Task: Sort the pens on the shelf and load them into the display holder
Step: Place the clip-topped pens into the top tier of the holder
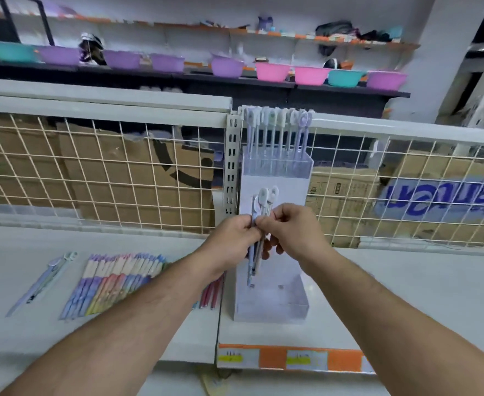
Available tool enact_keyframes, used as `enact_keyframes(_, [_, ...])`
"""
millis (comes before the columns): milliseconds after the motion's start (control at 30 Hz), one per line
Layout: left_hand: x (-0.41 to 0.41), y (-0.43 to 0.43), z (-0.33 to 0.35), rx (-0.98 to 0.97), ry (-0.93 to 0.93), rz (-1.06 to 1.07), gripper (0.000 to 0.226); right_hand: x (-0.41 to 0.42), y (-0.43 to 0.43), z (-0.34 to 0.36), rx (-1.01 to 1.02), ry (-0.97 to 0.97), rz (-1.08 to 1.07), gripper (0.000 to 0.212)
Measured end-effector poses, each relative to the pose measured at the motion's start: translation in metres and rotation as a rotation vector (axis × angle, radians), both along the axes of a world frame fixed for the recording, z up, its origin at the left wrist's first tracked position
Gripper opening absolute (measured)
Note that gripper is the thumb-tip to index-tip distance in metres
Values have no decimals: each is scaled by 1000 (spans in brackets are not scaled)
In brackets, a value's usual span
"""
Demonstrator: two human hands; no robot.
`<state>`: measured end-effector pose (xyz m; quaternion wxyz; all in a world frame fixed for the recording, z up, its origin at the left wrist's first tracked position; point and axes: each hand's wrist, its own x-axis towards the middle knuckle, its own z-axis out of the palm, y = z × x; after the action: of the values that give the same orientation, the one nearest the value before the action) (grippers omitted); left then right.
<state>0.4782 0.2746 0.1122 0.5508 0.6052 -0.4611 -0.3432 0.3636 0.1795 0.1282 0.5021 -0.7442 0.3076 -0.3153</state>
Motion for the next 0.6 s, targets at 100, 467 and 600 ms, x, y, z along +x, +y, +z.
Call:
enact_keyframes(100, [-8, -11, 7, -12, 9, 7, 20, -8, -12, 11, 4, -1, 25, 29])
enact_keyframes(467, [18, -51, 23, -90, 55, 116, 17, 5, -37, 59, -138, 31, -39, 16])
enact_keyframes(600, [30, -59, 14, -33, 132, 173, 17, 19, -51, 89, -209, -6, -135, 14])
